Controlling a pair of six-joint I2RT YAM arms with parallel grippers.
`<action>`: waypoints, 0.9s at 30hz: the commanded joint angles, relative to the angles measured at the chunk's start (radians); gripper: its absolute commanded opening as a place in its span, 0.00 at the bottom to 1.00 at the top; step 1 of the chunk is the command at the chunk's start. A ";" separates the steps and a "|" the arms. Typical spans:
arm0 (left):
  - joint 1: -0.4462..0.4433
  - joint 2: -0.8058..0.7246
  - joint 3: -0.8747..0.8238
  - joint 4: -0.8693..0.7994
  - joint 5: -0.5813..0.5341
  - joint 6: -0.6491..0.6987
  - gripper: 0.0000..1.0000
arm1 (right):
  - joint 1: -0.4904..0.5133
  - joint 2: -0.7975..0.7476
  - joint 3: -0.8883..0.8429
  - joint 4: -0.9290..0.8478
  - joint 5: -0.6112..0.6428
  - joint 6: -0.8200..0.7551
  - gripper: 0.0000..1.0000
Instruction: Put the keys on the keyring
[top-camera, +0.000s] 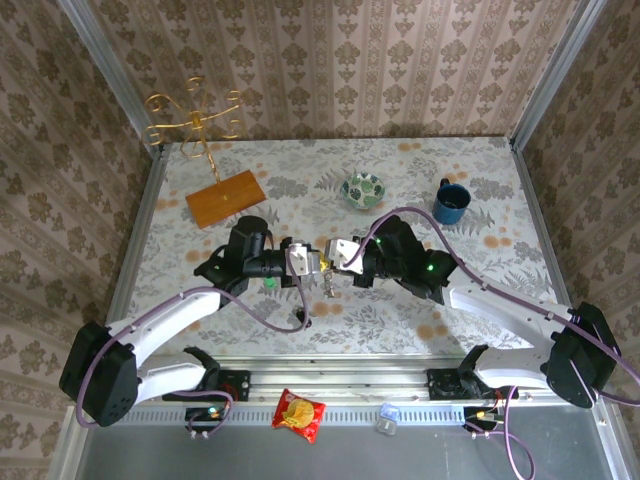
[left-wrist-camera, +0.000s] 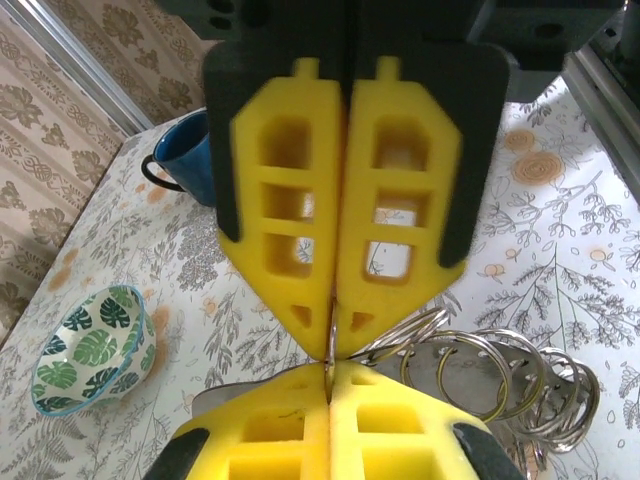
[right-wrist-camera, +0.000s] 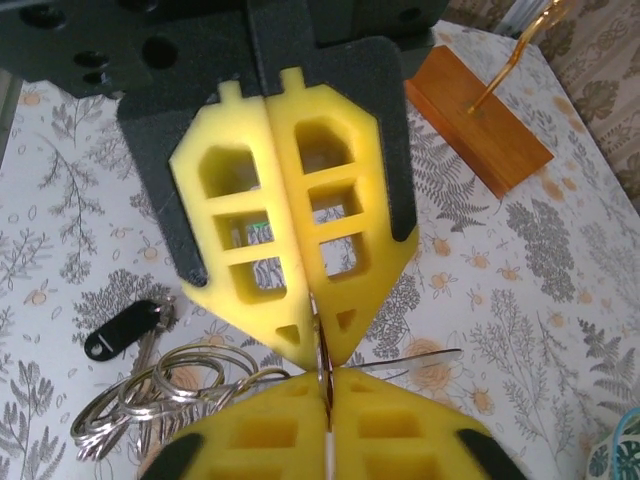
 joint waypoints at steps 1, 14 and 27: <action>-0.016 -0.011 -0.020 0.137 0.043 -0.068 0.00 | -0.004 -0.036 -0.051 0.093 -0.049 0.038 0.21; -0.021 -0.004 -0.089 0.251 0.083 -0.138 0.00 | -0.055 -0.082 -0.153 0.198 -0.178 0.091 0.22; -0.028 0.002 -0.077 0.244 0.054 -0.139 0.15 | -0.055 -0.070 -0.108 0.124 -0.196 0.060 0.00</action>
